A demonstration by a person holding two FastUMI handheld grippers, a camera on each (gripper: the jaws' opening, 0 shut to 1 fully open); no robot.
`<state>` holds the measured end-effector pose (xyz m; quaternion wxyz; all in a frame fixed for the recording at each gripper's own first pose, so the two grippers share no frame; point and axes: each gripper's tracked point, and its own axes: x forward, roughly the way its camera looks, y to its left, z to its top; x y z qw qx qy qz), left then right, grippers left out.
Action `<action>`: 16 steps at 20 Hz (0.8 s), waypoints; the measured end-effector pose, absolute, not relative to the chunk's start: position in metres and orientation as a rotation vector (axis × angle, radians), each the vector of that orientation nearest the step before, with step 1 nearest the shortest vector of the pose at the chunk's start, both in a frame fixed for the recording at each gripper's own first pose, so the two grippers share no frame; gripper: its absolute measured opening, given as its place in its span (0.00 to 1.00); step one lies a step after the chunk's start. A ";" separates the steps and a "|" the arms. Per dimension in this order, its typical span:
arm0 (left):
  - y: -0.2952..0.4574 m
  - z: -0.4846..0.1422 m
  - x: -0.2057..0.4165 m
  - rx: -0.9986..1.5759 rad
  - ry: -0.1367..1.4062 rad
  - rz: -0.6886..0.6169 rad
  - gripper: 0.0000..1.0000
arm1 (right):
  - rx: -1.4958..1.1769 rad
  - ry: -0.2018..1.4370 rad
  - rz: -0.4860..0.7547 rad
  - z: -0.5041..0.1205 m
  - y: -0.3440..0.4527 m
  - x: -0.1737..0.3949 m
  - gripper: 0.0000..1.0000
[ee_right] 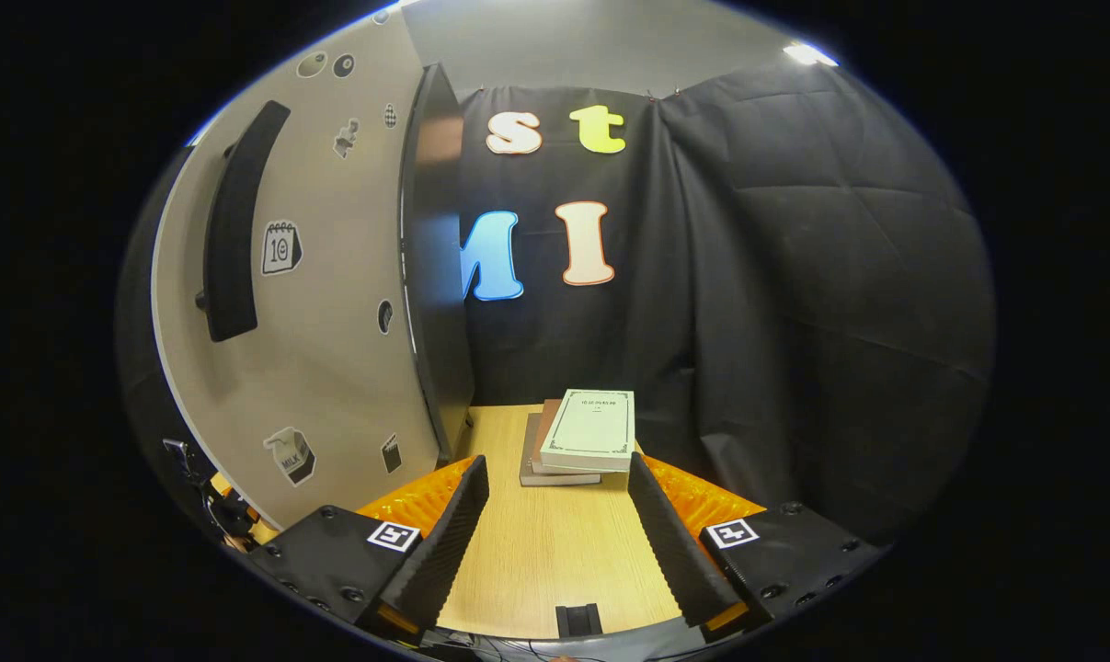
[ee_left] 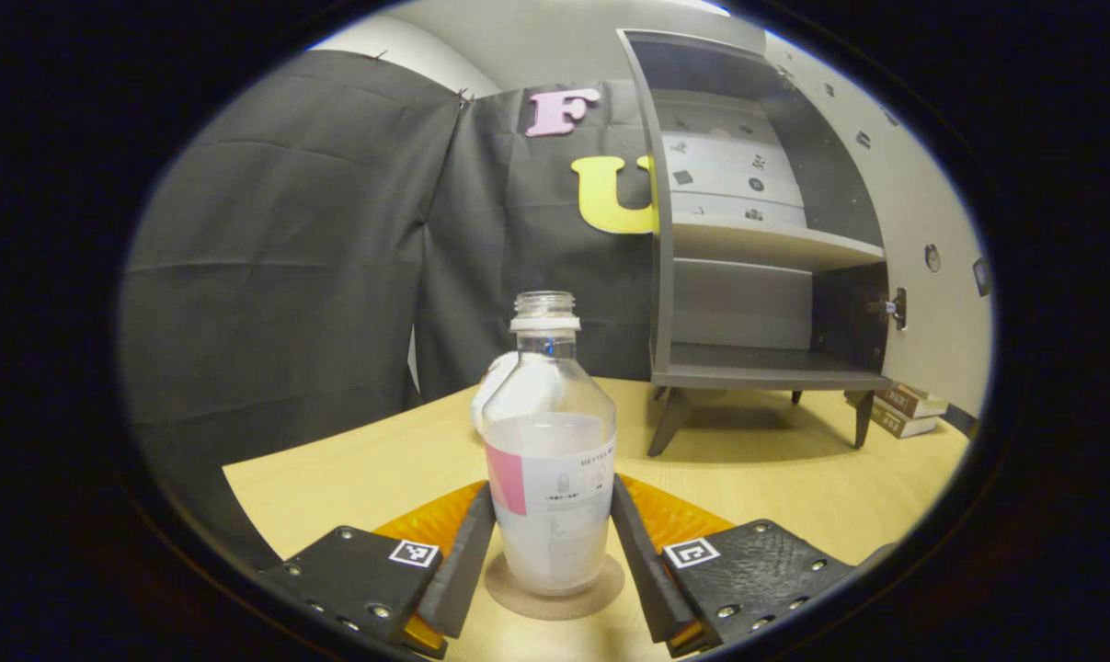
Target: Open the cabinet door with the right hand, grasp the bottle in the cabinet with the left hand and place it on the coaster, then close the cabinet door with the right hand.
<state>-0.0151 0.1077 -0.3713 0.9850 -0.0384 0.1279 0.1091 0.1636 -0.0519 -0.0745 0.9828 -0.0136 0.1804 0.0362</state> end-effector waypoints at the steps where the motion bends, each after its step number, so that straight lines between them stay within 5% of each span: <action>1: 0.108 -0.372 -0.016 -0.077 0.251 0.228 0.74 | -0.032 0.361 0.081 -0.074 -0.049 0.164 0.91; 2: 0.108 -0.374 -0.017 -0.075 0.248 0.232 0.74 | -0.036 0.360 0.089 -0.074 -0.046 0.164 0.97; 9: 0.105 -0.376 -0.015 -0.035 0.278 0.248 0.72 | -0.036 0.343 0.101 -0.070 -0.040 0.167 0.97; 11: 0.106 -0.375 -0.017 -0.008 0.293 0.260 0.87 | -0.027 0.348 0.103 -0.071 -0.040 0.167 0.97; 16: 0.105 -0.339 -0.016 0.033 0.259 0.248 0.89 | -0.008 0.349 0.112 -0.070 -0.038 0.168 0.97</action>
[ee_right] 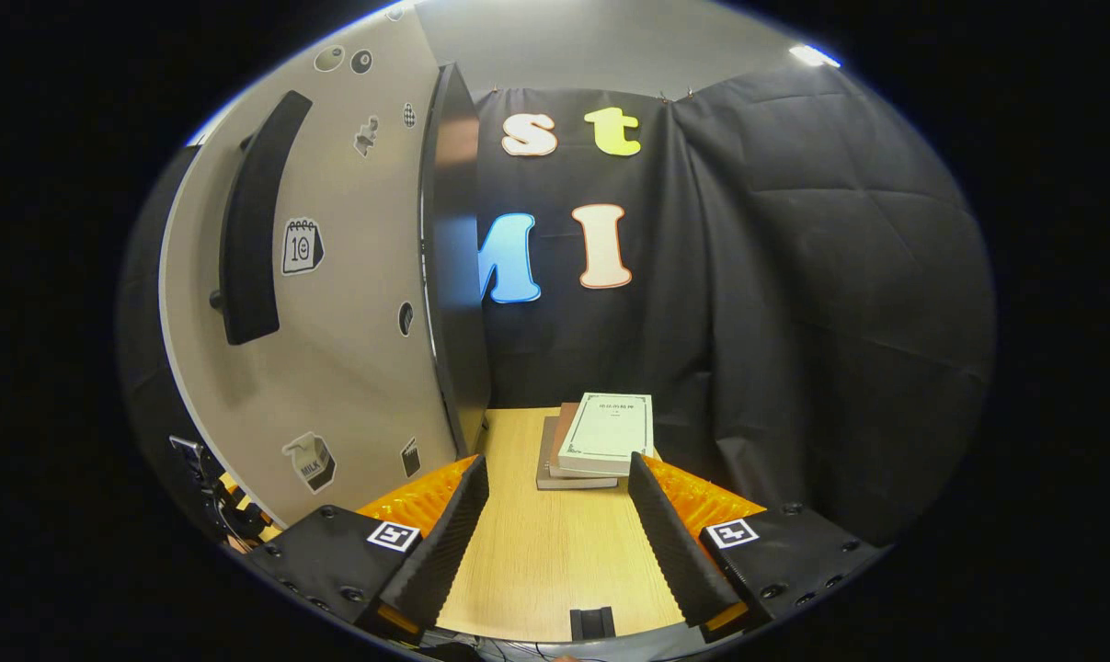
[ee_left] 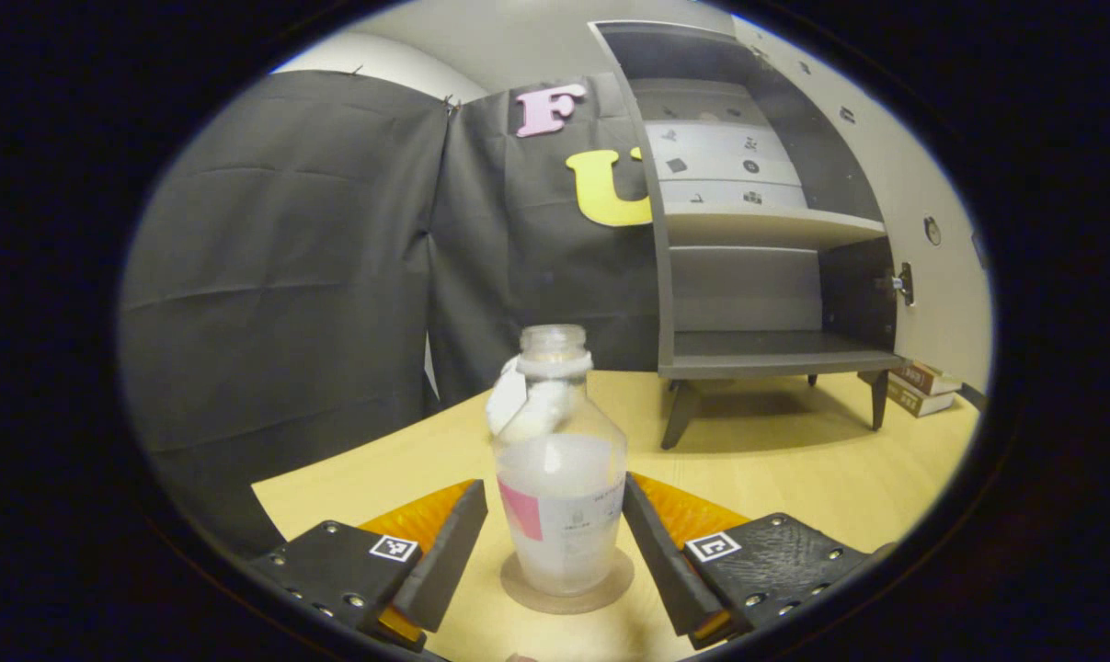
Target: Open the cabinet door with the right hand, grasp the bottle in the cabinet with the left hand and place it on the coaster, then close the cabinet door with the right hand.
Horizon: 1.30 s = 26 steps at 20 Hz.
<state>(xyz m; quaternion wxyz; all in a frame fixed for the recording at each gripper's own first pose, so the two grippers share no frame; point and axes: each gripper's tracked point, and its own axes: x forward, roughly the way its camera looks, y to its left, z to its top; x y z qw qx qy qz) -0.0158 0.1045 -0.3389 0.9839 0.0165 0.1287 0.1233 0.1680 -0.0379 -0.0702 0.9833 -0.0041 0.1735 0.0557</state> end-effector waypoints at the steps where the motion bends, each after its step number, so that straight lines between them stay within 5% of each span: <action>1: 0.104 -0.327 -0.014 0.038 0.245 0.244 0.89 | -0.001 0.344 0.116 -0.068 -0.037 0.168 0.97; 13: 0.088 -0.133 -0.043 0.095 0.105 0.177 0.88 | 0.090 0.238 0.285 -0.014 -0.004 0.171 0.97; 26: 0.119 -0.081 -0.028 0.074 0.037 0.061 0.88 | 0.083 0.151 0.295 0.042 0.034 0.179 0.96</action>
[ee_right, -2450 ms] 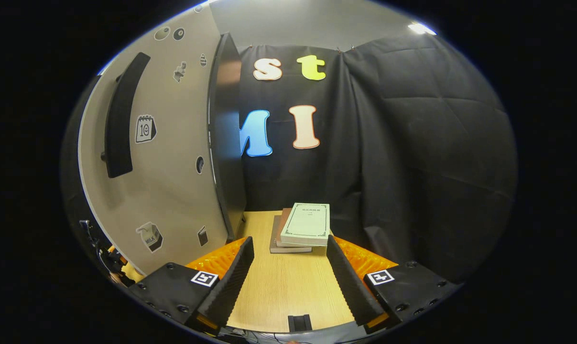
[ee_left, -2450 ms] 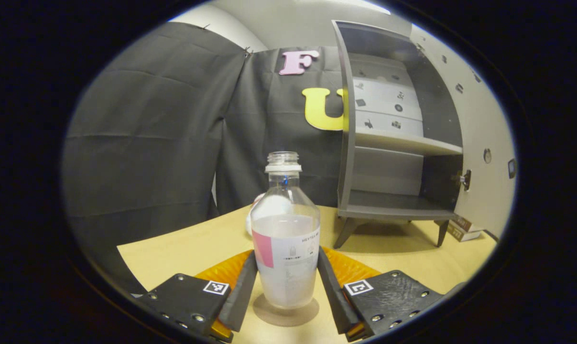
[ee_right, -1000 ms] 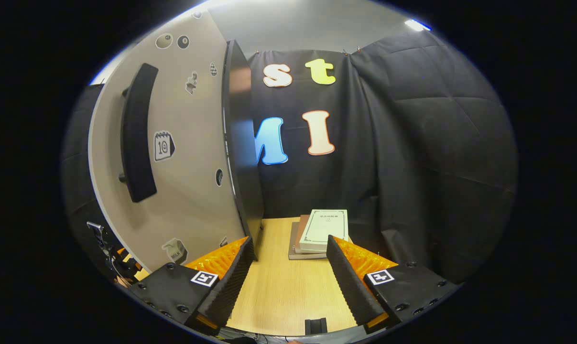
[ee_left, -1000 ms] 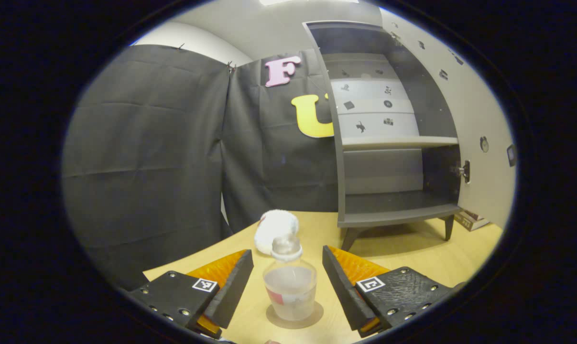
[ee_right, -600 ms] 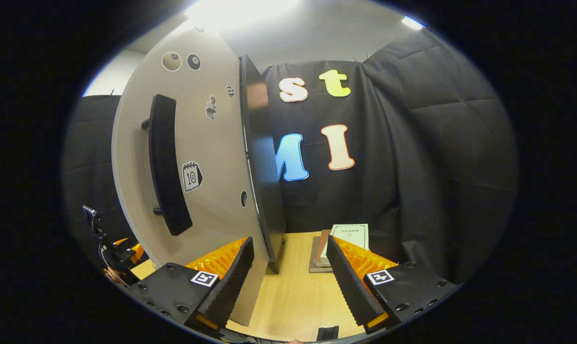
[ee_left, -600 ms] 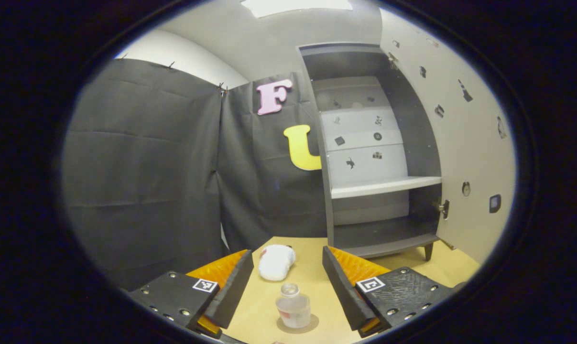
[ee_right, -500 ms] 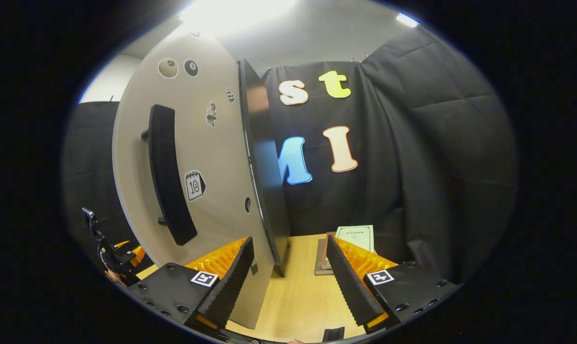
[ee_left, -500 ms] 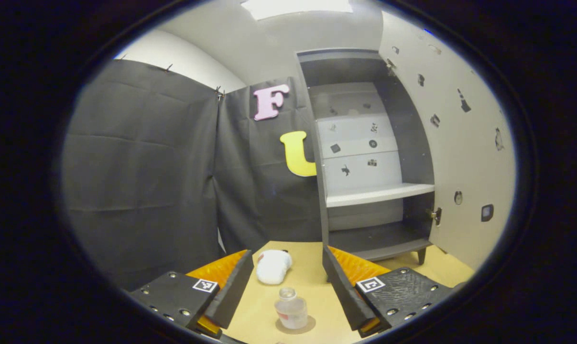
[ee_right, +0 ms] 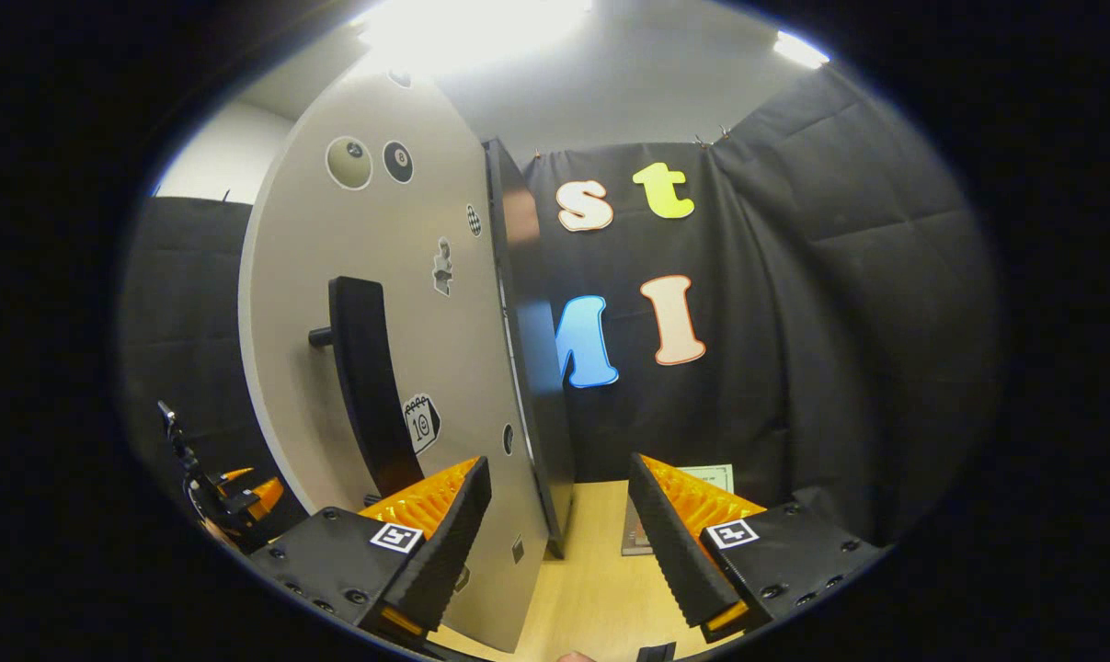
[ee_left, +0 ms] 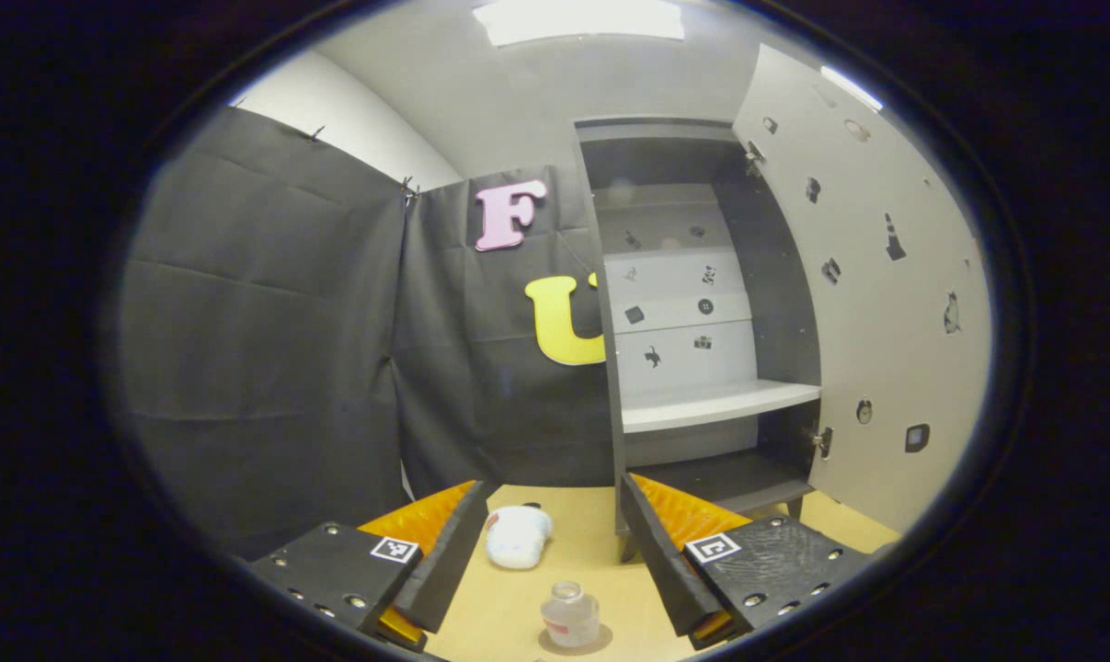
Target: Open the cabinet door with the right hand, grasp the bottle in the cabinet with the left hand and place it on the coaster, then close the cabinet door with the right hand.
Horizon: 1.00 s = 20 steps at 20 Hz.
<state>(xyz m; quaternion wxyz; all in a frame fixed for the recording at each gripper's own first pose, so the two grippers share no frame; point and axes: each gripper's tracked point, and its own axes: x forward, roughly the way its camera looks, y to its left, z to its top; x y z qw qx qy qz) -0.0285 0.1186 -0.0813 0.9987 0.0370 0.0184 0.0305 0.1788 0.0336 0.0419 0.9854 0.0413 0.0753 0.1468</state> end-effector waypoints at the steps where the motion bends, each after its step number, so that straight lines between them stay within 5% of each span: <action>1: 0.127 -0.083 -0.024 0.077 0.042 0.060 0.88 | 0.078 0.149 0.280 0.043 0.036 0.179 0.96; 2: 0.135 -0.084 -0.019 0.079 0.044 0.057 0.88 | 0.071 0.145 0.274 0.044 0.039 0.177 0.89; 3: 0.141 -0.082 -0.016 0.077 0.042 0.054 0.88 | 0.065 0.137 0.274 0.045 0.046 0.178 0.96; 20: 0.226 -0.086 -0.018 0.032 0.035 0.051 0.88 | 0.064 0.135 0.491 0.038 0.229 0.185 0.96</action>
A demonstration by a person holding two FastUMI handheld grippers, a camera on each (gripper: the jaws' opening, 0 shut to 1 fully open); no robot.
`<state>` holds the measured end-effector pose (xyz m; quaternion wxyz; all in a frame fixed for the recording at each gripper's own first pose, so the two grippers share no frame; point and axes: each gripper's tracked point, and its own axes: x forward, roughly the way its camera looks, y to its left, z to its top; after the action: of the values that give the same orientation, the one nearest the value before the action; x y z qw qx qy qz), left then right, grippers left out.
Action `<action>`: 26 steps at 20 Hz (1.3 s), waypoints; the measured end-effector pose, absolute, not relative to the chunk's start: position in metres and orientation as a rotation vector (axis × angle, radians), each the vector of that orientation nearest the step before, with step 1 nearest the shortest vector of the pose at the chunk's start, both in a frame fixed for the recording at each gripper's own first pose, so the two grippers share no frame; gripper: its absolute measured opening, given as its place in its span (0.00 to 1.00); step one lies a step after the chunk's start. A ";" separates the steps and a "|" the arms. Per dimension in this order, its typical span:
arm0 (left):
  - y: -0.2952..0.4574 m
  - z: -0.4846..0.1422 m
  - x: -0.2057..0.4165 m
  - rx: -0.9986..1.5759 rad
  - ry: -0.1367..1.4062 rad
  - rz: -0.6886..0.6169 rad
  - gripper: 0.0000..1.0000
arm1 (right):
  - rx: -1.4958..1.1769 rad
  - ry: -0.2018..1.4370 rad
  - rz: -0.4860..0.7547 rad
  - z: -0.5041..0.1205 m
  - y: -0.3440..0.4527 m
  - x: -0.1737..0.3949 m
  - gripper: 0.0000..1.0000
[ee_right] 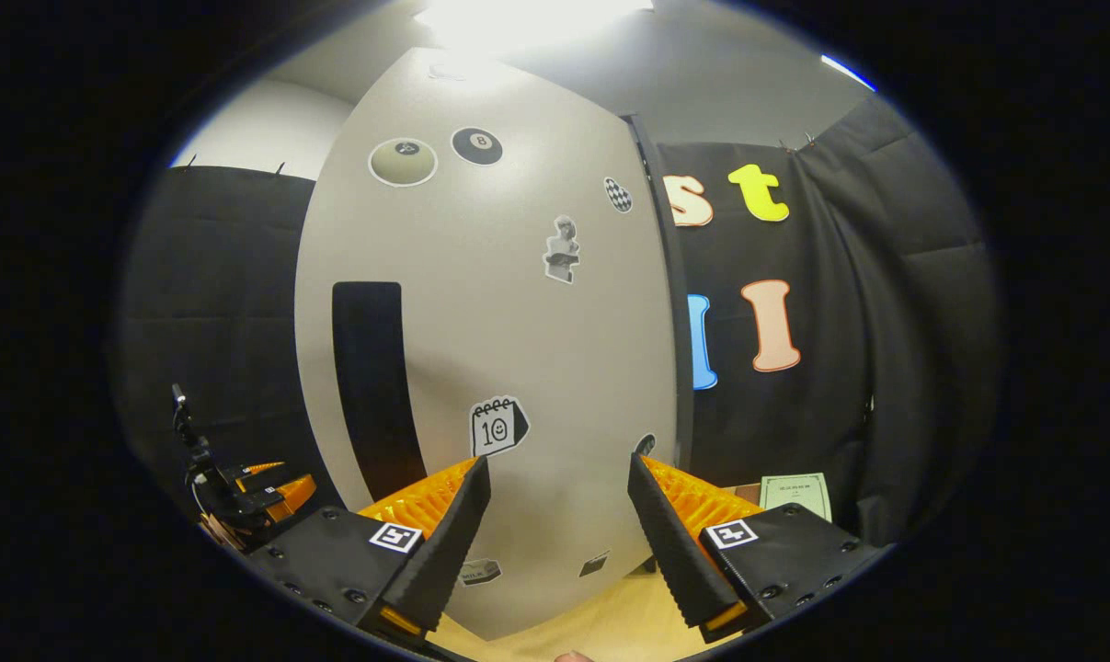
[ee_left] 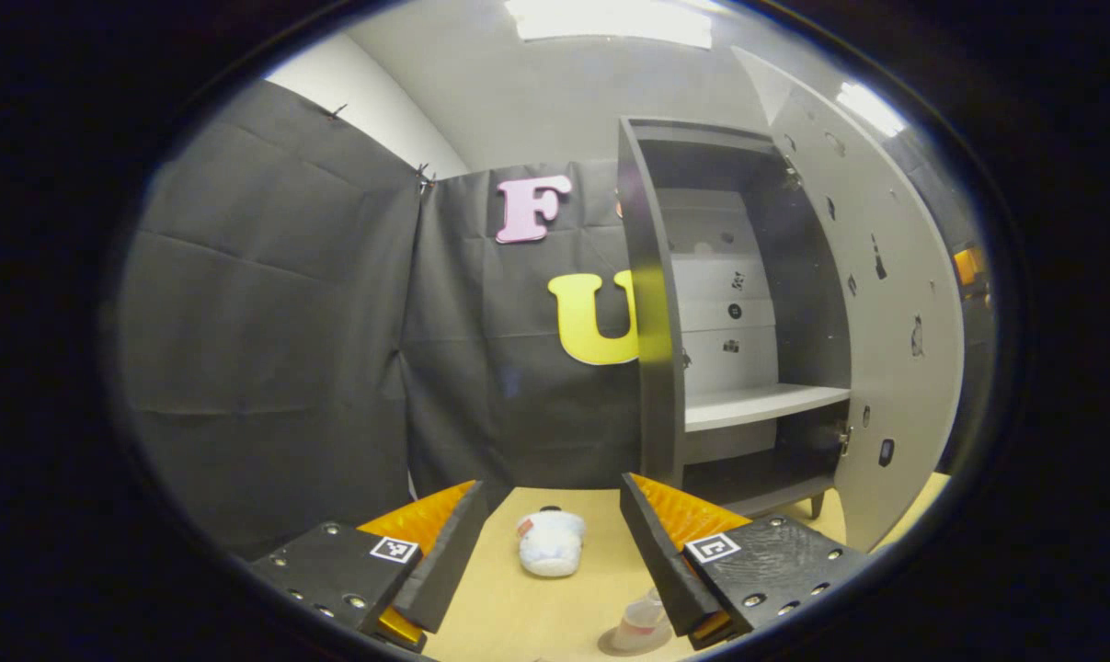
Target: Open the cabinet door with the right hand, grasp the bottle in the cabinet with the left hand and place it on the coaster, then close the cabinet door with the right hand.
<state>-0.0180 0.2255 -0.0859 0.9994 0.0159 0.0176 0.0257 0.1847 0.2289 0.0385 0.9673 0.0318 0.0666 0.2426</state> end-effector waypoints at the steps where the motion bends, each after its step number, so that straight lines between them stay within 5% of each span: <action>1: 0.232 -0.086 -0.018 0.033 0.037 0.059 0.88 | 0.072 0.136 0.496 0.038 0.237 0.190 0.96; 4: 0.250 -0.087 -0.019 0.027 0.036 0.070 0.88 | 0.070 0.141 0.499 0.033 0.257 0.205 0.96; 5: 0.255 -0.086 -0.019 0.030 0.037 0.075 0.88 | 0.060 0.144 0.494 0.029 0.256 0.208 0.89; 9: 0.272 -0.087 -0.014 0.040 0.037 0.079 0.89 | 0.018 0.165 0.465 0.012 0.267 0.233 0.96; 11: 0.275 -0.092 -0.009 0.037 0.043 0.076 0.89 | 0.015 0.178 0.445 0.005 0.266 0.238 0.89; 12: 0.277 -0.094 -0.007 0.034 0.046 0.073 0.88 | 0.019 0.186 0.432 0.001 0.265 0.242 0.96; 26: 0.299 -0.116 0.004 0.006 0.088 0.087 0.89 | 0.015 0.194 0.342 -0.010 0.273 0.278 0.96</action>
<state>0.0035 0.2993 -0.1164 0.9981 0.0032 0.0439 0.0432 0.2776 0.2730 -0.0104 0.9807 0.0074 0.0962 0.1700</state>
